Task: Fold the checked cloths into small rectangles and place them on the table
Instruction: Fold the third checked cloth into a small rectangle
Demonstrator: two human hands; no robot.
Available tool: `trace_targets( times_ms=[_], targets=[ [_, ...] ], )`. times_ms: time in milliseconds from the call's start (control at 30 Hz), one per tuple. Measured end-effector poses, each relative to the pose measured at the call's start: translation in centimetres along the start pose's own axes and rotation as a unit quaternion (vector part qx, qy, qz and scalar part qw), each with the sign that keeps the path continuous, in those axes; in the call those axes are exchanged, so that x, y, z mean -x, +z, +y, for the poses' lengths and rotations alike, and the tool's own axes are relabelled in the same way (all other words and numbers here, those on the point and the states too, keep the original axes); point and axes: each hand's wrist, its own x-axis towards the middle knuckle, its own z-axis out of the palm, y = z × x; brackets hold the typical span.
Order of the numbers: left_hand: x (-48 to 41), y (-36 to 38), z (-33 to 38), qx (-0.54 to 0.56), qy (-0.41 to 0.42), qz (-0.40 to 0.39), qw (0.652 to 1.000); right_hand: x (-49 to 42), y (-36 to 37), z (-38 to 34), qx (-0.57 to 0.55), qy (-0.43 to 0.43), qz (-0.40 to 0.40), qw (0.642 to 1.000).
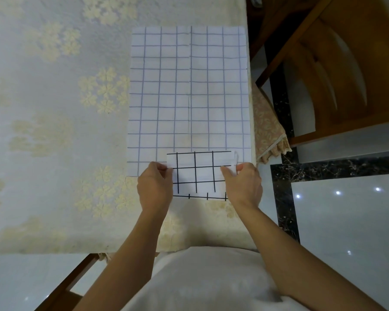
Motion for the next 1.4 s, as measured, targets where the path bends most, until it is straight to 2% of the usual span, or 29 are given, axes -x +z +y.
trace_targets(
  times_ms=[433, 567, 700, 833, 967, 1200, 1400],
  targets=[
    [0.0, -0.5, 0.2, 0.025, -0.010, -0.074, 0.997, -0.1, -0.4, 0.7, -0.097, -0.021, -0.051, 0.994],
    [0.7, -1.0, 0.3, 0.101, -0.040, -0.094, 0.990, 0.1, -1.6, 0.8, -0.140, -0.042, -0.093, 0.985],
    [1.1, -1.2, 0.3, 0.218, -0.096, -0.120, 0.964, 0.0, -2.0, 0.9, -0.174, -0.057, -0.123, 0.975],
    [1.5, -1.2, 0.2, 0.226, -0.074, -0.138, 0.962, -0.1, -2.0, 1.0, -0.181, -0.074, -0.103, 0.975],
    [1.8, -1.1, 0.2, 0.228, -0.073, -0.135, 0.962, -0.2, -2.0, 0.9, -0.175, -0.095, -0.084, 0.976],
    [2.1, -1.2, 0.6, 0.233, -0.065, -0.112, 0.964, -0.2, -1.9, 0.9, -0.207, -0.046, -0.138, 0.968],
    [2.4, -2.2, 1.9, 0.241, -0.042, -0.086, 0.966, 0.4, -3.5, 0.4, -0.250, -0.071, -0.124, 0.958]
  ],
)
